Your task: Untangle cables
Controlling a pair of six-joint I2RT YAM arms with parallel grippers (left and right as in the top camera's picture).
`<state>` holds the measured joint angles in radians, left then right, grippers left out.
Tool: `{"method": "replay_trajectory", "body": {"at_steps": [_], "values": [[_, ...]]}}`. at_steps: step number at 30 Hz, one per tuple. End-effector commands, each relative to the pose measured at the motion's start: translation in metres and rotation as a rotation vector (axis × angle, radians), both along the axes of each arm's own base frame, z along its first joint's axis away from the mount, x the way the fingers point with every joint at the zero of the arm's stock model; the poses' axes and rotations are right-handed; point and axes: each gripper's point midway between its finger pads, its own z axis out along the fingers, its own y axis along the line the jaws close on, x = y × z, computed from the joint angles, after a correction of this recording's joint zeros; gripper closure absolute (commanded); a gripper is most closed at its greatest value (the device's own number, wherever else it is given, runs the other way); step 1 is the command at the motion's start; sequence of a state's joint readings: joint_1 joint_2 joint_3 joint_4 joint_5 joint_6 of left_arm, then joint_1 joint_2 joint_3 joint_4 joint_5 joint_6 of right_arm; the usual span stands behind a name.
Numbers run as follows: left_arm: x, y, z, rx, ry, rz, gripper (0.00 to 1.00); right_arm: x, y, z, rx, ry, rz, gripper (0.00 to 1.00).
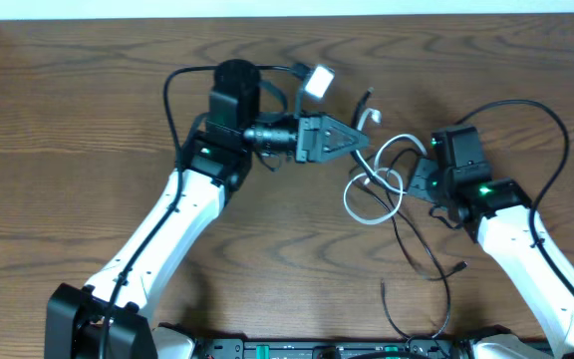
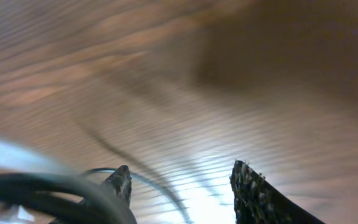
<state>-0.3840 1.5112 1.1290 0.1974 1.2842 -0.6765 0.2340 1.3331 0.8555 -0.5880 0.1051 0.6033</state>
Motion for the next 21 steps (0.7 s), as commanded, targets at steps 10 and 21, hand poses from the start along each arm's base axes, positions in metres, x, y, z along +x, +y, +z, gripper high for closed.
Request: {"method": "replay_trajectory", "body": {"at_steps": [10, 21], "values": [[0.075, 0.157, -0.126, 0.636, 0.072, 0.604, 0.92, -0.022, -0.143, -0.007, -0.124, 0.073, -0.453, 0.48], [0.08, 0.162, -0.122, 0.6, 0.109, 0.638, 0.65, 0.007, -0.046, 0.011, 0.347, -0.026, 0.029, 0.36]]}}
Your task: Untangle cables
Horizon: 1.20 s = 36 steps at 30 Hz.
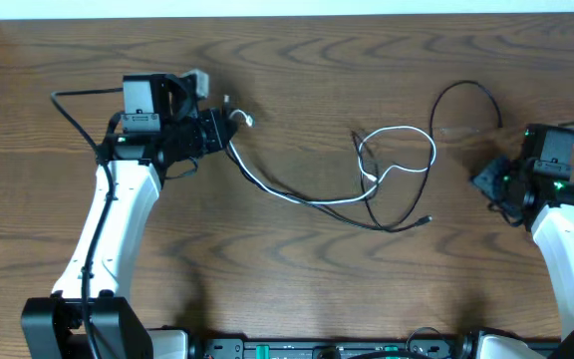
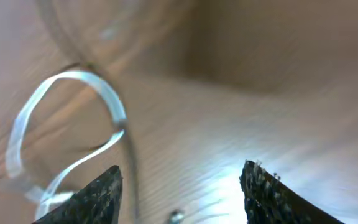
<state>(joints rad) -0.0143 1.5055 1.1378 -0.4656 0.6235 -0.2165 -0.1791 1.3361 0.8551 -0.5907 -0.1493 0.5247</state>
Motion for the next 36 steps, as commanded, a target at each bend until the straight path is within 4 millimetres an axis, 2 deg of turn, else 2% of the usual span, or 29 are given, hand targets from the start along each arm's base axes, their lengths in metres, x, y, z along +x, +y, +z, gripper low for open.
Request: {"method": "replay_trajectory", "body": {"at_steps": [1, 2, 4, 5, 8, 10, 12, 15, 18, 21, 24, 28, 32, 36], "values": [[-0.019, -0.049, 0.013, -0.047, -0.016, -0.143, 0.49, 0.003, 0.05, 0.014, 0.18, -0.09, 0.294, 0.35], [-0.023, -0.06, 0.012, -0.039, -0.019, -0.174, 0.4, 0.002, 0.054, 0.014, 0.188, -0.091, 0.318, 0.34], [-0.03, -0.076, 0.009, -0.007, -0.017, -0.21, 0.33, -0.002, 0.056, 0.012, 0.184, -0.081, 0.346, 0.33], [-0.038, -0.089, 0.004, 0.028, -0.012, -0.239, 0.32, -0.005, 0.063, 0.012, 0.185, -0.081, 0.39, 0.31], [-0.068, -0.127, -0.008, 0.084, 0.009, -0.361, 0.32, -0.011, 0.104, 0.018, 0.208, -0.121, 0.597, 0.23], [-0.075, -0.118, -0.024, 0.203, 0.046, -0.329, 0.32, -0.015, 0.123, 0.018, 0.172, -0.132, 0.704, 0.19], [-0.084, -0.108, -0.036, 0.263, 0.102, -0.315, 0.32, -0.016, 0.123, 0.007, 0.05, -0.091, 0.717, 0.19], [-0.092, -0.104, -0.046, 0.275, 0.141, -0.32, 0.32, -0.013, 0.131, 0.004, -0.021, -0.092, 0.744, 0.21], [-0.094, -0.103, -0.049, 0.278, 0.15, -0.321, 0.32, -0.011, 0.15, -0.005, 0.0, -0.079, 0.765, 0.24], [-0.094, -0.103, -0.049, 0.279, 0.15, -0.32, 0.32, -0.024, 0.165, -0.033, 0.072, 0.053, 0.718, 0.33], [-0.092, -0.101, -0.05, 0.292, 0.147, -0.312, 0.32, -0.039, 0.18, -0.054, 0.133, 0.174, 0.654, 0.51], [-0.093, -0.101, -0.052, 0.294, 0.153, -0.313, 0.32, -0.043, 0.183, -0.056, 0.174, 0.22, 0.563, 0.58], [-0.093, -0.101, -0.057, 0.297, 0.167, -0.315, 0.32, -0.048, 0.184, -0.058, 0.176, 0.251, 0.525, 0.6], [-0.093, -0.101, -0.057, 0.298, 0.167, -0.315, 0.32, -0.048, 0.18, -0.068, 0.07, 0.25, 0.443, 0.66]]}}
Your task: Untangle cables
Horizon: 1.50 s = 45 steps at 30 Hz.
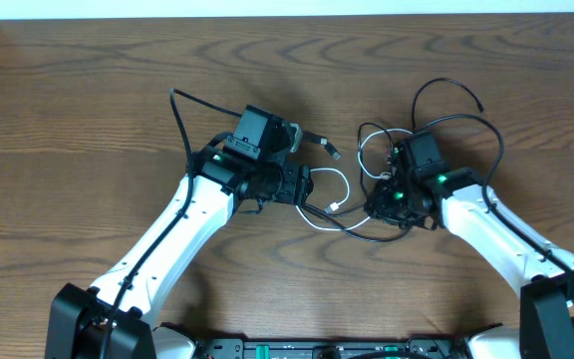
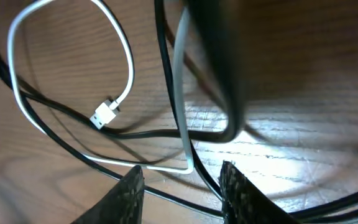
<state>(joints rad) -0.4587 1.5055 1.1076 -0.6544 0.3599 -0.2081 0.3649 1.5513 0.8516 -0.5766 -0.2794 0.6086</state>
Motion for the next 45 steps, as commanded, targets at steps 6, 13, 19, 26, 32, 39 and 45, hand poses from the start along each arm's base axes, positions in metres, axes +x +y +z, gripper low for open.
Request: {"method": "replay_trajectory", "body": {"at_steps": [6, 13, 19, 26, 32, 39, 45], "values": [[-0.002, 0.004, -0.008, 0.027, 0.016, -0.005, 0.32, 0.013, -0.009, -0.012, -0.171, -0.116, -0.092, 0.78], [-0.003, 0.004, -0.008, 0.029, 0.019, -0.005, 0.32, 0.014, 0.005, -0.011, -0.098, -0.12, -0.071, 0.99], [-0.002, 0.004, -0.008, 0.025, 0.012, -0.005, 0.32, -0.019, 0.023, -0.001, -0.01, 0.022, 0.086, 0.95], [0.001, 0.002, -0.006, 0.018, -0.001, -0.004, 0.32, 0.007, 0.039, 0.05, 0.016, -0.074, 0.187, 0.81], [0.001, 0.002, -0.006, 0.02, 0.002, -0.004, 0.32, -0.022, 0.018, 0.01, -0.071, 0.035, 0.118, 0.64], [0.0, 0.003, -0.007, 0.022, 0.007, -0.005, 0.32, -0.011, 0.002, -0.031, -0.116, -0.089, 0.018, 0.76], [0.0, 0.003, -0.007, 0.022, 0.006, -0.005, 0.32, 0.002, 0.007, -0.038, -0.063, -0.2, 0.0, 0.76]]}}
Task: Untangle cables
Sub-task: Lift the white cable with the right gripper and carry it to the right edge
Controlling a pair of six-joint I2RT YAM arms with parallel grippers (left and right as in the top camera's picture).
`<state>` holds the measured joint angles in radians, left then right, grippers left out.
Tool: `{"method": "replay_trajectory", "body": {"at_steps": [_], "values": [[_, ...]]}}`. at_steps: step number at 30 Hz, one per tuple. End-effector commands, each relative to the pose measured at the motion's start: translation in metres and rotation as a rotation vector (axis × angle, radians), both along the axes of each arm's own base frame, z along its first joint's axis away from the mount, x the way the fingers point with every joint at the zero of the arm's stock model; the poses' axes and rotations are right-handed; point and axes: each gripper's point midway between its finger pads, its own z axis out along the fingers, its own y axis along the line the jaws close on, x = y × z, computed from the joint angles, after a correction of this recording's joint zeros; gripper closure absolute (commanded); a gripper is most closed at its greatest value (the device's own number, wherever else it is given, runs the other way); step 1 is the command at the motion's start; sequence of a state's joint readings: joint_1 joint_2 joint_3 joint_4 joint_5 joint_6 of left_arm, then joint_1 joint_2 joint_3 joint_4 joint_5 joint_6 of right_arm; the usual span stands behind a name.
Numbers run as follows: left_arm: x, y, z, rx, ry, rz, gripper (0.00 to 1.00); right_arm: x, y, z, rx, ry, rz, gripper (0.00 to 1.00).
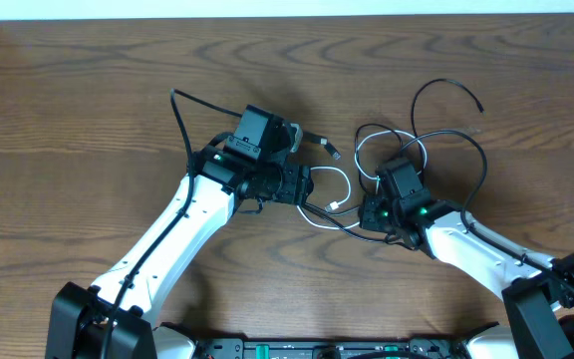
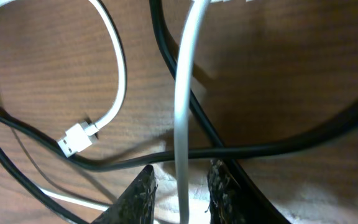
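White and black cables lie tangled at the table's middle. My right gripper (image 1: 368, 212) (image 2: 181, 179) is open at the crossing, and a pale white strand (image 2: 183, 93) runs straight down between its fingertips (image 2: 144, 182), touching neither. A black cable (image 2: 253, 148) crosses just ahead of them. The white connector (image 2: 74, 139) (image 1: 337, 207) ends a loop to the left. My left gripper (image 1: 305, 185) rests at that loop's start; the overhead view does not show how its jaws stand. Black loops (image 1: 484, 160) arc to the right.
A black plug end (image 1: 333, 152) lies just above the left gripper. Another black cable end (image 1: 480, 107) points to the back right. The wooden table (image 1: 68, 100) stretches bare to the left. The left arm's own black lead (image 1: 179, 115) loops behind it.
My right gripper has shifted a little left onto the crossing and its fingers stand closer together, with the white strand between them. The black loop at the right has shifted. The left arm is unmoved.
Both grippers were first close together at the tangle. Then the arms stood far apart, the white cable stretched out from the left gripper. Later both were back at the middle over the bunched cables, and now the right gripper straddles a white strand.
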<state>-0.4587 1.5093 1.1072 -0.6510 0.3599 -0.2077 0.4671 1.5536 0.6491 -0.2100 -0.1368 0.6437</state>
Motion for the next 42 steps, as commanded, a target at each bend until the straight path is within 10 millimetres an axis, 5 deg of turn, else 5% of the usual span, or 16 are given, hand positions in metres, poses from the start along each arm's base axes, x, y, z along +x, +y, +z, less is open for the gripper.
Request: {"method": "replay_trajectory", "body": {"at_steps": [1, 3, 11, 21, 26, 32, 38, 42], "values": [[-0.001, 0.003, -0.006, 0.021, 0.006, -0.004, 0.32, 0.002, -0.002, -0.002, -0.004, -0.028, -0.018, 0.81], [-0.001, 0.003, -0.006, 0.021, 0.006, -0.004, 0.32, 0.004, 0.014, 0.005, 0.077, -0.037, 0.018, 0.99], [0.001, 0.002, -0.007, 0.019, 0.002, -0.004, 0.32, -0.024, 0.03, 0.01, 0.152, 0.093, 0.132, 0.99], [-0.011, -0.011, -0.055, 0.079, 0.132, -0.052, 0.32, 0.052, 0.068, 0.148, 0.177, -0.168, 0.281, 0.99], [-0.011, -0.013, -0.082, 0.107, 0.184, -0.057, 0.32, 0.061, 0.071, 0.167, 0.188, -0.214, 0.286, 0.99], [-0.015, -0.011, -0.099, 0.129, 0.227, -0.057, 0.32, 0.095, 0.036, 0.217, 0.174, -0.288, 0.207, 0.99], [-0.015, -0.011, -0.099, 0.13, 0.228, -0.057, 0.32, 0.126, 0.002, 0.318, 0.172, -0.493, 0.154, 0.99], [-0.015, -0.011, -0.099, 0.13, 0.228, -0.057, 0.32, 0.148, -0.042, 0.387, 0.173, -0.67, 0.048, 0.99]]}}
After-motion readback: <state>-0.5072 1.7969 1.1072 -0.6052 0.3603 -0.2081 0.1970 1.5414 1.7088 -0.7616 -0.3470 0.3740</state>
